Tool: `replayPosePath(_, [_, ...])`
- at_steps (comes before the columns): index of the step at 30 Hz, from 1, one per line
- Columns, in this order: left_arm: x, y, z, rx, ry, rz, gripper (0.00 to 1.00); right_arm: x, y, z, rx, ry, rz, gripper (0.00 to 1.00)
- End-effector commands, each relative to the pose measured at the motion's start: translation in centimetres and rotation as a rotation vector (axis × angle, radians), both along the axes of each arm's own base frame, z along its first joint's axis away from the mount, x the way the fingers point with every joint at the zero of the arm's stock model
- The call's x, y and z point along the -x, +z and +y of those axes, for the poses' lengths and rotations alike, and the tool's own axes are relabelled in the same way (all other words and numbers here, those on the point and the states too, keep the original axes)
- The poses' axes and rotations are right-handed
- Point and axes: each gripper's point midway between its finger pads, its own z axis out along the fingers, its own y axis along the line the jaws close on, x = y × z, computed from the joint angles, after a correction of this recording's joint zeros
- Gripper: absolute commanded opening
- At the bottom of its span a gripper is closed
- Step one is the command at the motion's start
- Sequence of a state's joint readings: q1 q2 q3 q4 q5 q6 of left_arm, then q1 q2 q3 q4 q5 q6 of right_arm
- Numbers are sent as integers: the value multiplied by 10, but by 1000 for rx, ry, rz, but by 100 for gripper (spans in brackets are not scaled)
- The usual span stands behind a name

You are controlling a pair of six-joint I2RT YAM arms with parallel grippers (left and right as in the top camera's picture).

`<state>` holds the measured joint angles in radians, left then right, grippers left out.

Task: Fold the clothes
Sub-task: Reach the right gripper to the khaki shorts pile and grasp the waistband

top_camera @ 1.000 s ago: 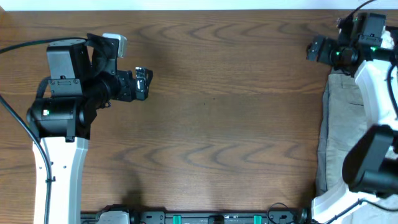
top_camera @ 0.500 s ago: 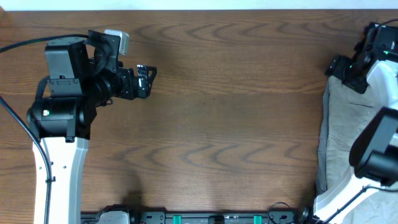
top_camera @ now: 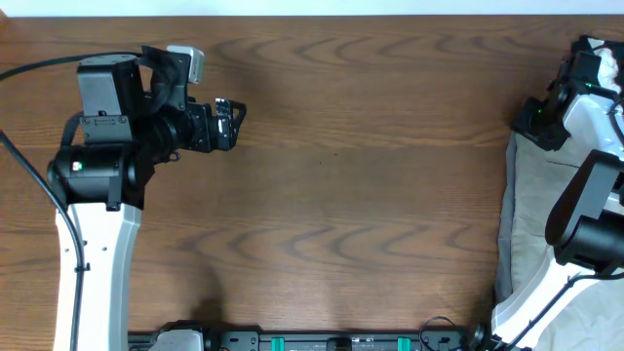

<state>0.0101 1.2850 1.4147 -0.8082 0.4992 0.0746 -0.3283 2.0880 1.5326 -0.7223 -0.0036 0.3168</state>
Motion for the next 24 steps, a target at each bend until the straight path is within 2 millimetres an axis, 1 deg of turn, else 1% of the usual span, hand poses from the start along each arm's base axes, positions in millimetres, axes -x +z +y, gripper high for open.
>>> replayPosePath(1, [-1,9,-3,18,-9,-17,93,-2,0,-1,21,-11,7,40])
replayPosePath(2, [-1,9,-3,18,-9,-18,92,-2,0,-1,20,-11,7,51])
replayPosePath(3, [-1,10,-3,18,-9,-19,92,-1,0,0,20,-9,10,53])
replayPosePath(5, [-1,10,-3,18,-9,-20,92,1,-1,0,34,-9,27,49])
replayPosePath(9, [-1,9,-3,18,-9,-19,93,3,-2,0,95,-2,53,48])
replayPosePath(11, [-1,9,-3,18,-9,-19,92,4,-1,0,131,0,67,45])
replayPosePath(17, [-1,9,-3,18,-9,-18,93,6,-2,4,153,11,88,44])
replayPosePath(22, [-1,9,-3,18,-9,-18,93,14,-12,3,161,12,135,43])
replayPosePath(24, [-1,9,-3,18,-9,-18,93,17,-15,1,173,9,153,38])
